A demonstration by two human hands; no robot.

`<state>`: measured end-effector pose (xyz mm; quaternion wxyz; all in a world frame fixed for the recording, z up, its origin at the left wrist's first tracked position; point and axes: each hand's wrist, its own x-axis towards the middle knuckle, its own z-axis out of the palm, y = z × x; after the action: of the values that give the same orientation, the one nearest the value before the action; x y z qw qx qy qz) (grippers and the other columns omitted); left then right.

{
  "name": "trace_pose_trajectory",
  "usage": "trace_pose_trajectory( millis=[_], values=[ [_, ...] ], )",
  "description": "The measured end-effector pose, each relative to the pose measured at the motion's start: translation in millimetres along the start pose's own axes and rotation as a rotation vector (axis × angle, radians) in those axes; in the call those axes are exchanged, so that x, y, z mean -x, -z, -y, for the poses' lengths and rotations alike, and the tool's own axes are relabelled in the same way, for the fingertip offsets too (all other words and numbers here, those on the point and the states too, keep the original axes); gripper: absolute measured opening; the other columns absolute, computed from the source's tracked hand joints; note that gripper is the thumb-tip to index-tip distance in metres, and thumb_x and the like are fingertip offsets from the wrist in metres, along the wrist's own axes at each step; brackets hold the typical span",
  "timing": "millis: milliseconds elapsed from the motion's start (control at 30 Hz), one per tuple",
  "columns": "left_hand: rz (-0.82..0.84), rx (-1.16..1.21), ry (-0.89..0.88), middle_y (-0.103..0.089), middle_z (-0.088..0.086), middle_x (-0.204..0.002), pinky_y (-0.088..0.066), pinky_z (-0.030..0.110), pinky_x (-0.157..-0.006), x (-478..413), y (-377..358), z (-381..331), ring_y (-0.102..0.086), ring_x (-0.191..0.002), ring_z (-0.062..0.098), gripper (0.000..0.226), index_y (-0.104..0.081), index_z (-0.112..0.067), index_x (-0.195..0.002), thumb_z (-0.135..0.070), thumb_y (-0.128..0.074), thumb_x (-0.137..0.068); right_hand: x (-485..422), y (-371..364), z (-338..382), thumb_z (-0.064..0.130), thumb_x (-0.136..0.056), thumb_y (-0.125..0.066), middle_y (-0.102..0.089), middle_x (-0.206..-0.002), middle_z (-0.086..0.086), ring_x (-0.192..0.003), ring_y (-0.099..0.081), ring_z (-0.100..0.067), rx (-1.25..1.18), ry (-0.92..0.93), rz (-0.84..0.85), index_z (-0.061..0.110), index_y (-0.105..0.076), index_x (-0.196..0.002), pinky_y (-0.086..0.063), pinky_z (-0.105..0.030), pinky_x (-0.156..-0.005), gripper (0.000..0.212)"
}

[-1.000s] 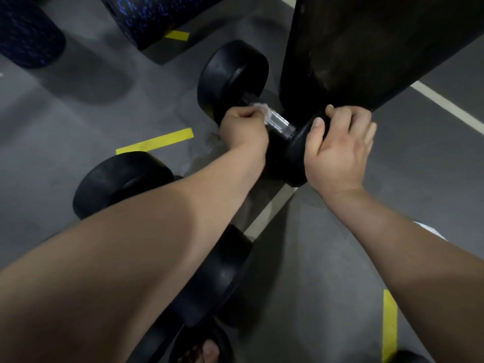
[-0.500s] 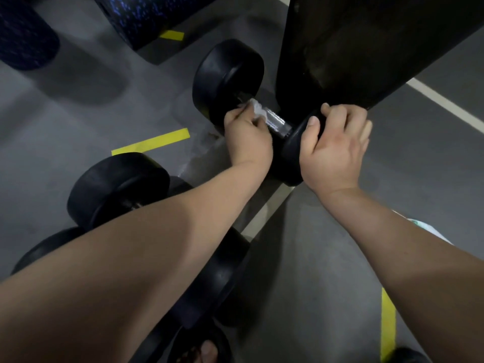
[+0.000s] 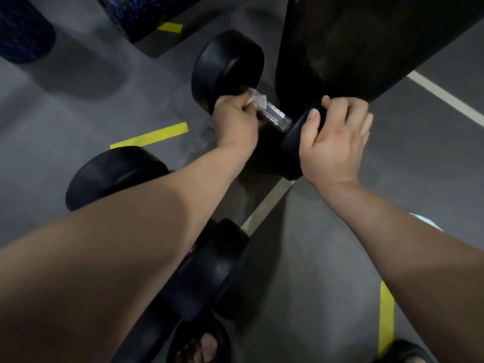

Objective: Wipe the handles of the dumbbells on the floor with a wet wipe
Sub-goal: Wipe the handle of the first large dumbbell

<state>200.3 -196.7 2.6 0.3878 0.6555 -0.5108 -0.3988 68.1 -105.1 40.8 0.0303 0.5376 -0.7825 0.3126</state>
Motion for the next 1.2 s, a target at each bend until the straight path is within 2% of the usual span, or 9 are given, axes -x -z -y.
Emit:
trace_pose_trajectory(
  millis=[100,300,400,467,533,700,900,1067,1200],
  values=[
    [-0.047,0.020,0.022,-0.076,-0.007,-0.091,-0.054,0.020,-0.084,-1.6,2.9,-6.3,-0.070,-0.088,0.006,0.015,-0.081,-0.017,-0.100,-0.023,-0.072,-0.090,0.6,0.8,-0.8,0.035,-0.099,-0.045,-0.053,-0.122,-0.014,-0.107,-0.049,-0.032,-0.001,0.006,0.000,0.009,-0.061,-0.118,-0.041,-0.043,-0.091,0.036],
    [-0.170,0.298,0.307,-0.072,-0.011,-0.079,-0.045,0.002,-0.059,1.2,-7.4,-19.4,-0.067,-0.075,0.002,0.006,-0.077,-0.021,-0.093,-0.019,-0.072,-0.092,-0.7,0.1,-1.5,0.035,-0.099,-0.045,-0.053,-0.122,-0.015,-0.106,-0.050,-0.033,0.000,0.013,-0.006,0.008,-0.061,-0.118,-0.043,-0.044,-0.090,0.036],
    [-0.256,0.545,0.492,-0.077,0.001,-0.084,-0.054,0.011,-0.068,-1.5,-5.0,-31.2,-0.070,-0.076,0.011,0.005,-0.078,-0.012,-0.091,-0.015,-0.073,-0.091,0.2,-0.6,-2.1,0.035,-0.099,-0.046,-0.053,-0.122,-0.016,-0.104,-0.050,-0.035,0.003,0.019,-0.009,0.007,-0.061,-0.117,-0.043,-0.045,-0.090,0.036],
    [-0.231,0.590,0.526,-0.074,-0.001,-0.078,-0.057,0.020,-0.078,-1.5,-3.6,-32.4,-0.069,-0.075,0.011,0.011,-0.074,-0.016,-0.080,-0.014,-0.074,-0.091,0.6,-0.7,-1.9,0.034,-0.098,-0.046,-0.053,-0.122,-0.016,-0.104,-0.050,-0.035,0.008,0.022,-0.007,0.007,-0.060,-0.117,-0.043,-0.046,-0.089,0.036],
    [-0.155,0.523,0.542,-0.071,-0.003,-0.071,-0.057,0.022,-0.074,2.7,-4.1,-29.6,-0.068,-0.069,0.011,0.015,-0.070,-0.017,-0.075,-0.014,-0.077,-0.088,0.3,-0.4,-2.0,0.034,-0.099,-0.046,-0.053,-0.121,-0.017,-0.104,-0.050,-0.035,0.008,0.028,-0.009,0.006,-0.060,-0.117,-0.043,-0.045,-0.089,0.036],
    [0.245,0.313,0.573,-0.077,0.007,-0.077,-0.064,0.037,-0.066,32.7,-13.5,-35.9,-0.075,-0.071,0.022,0.025,-0.075,-0.010,-0.087,-0.026,-0.090,-0.075,0.1,-0.7,-2.0,0.034,-0.098,-0.046,-0.053,-0.121,-0.018,-0.103,-0.050,-0.036,0.015,0.030,-0.021,0.006,-0.060,-0.117,-0.042,-0.044,-0.089,0.036],
    [0.035,0.384,0.533,-0.076,0.009,-0.079,-0.064,0.045,-0.078,17.2,-10.9,-26.5,-0.075,-0.075,0.023,0.020,-0.070,-0.008,-0.079,-0.019,-0.087,-0.078,-0.6,0.0,-3.2,0.034,-0.099,-0.045,-0.053,-0.121,-0.017,-0.104,-0.050,-0.034,0.013,0.033,-0.016,0.007,-0.061,-0.117,-0.039,-0.040,-0.090,0.037],
    [0.322,0.264,0.569,-0.077,0.009,-0.083,-0.063,0.044,-0.077,28.1,-9.6,-27.1,-0.076,-0.076,0.026,0.032,-0.075,-0.008,-0.096,-0.030,-0.088,-0.077,0.8,-0.4,-1.4,0.033,-0.098,-0.046,-0.053,-0.121,-0.017,-0.105,-0.050,-0.035,0.011,0.027,-0.029,0.006,-0.061,-0.116,-0.040,-0.043,-0.090,0.036],
    [0.195,0.413,0.645,-0.077,0.012,-0.082,-0.063,0.050,-0.078,20.2,-9.4,-24.4,-0.076,-0.076,0.030,0.033,-0.074,-0.003,-0.095,-0.024,-0.089,-0.075,-0.1,-0.2,-1.5,0.033,-0.098,-0.046,-0.053,-0.120,-0.018,-0.104,-0.050,-0.035,0.007,0.029,-0.028,0.006,-0.061,-0.115,-0.041,-0.043,-0.090,0.035]
  ],
)
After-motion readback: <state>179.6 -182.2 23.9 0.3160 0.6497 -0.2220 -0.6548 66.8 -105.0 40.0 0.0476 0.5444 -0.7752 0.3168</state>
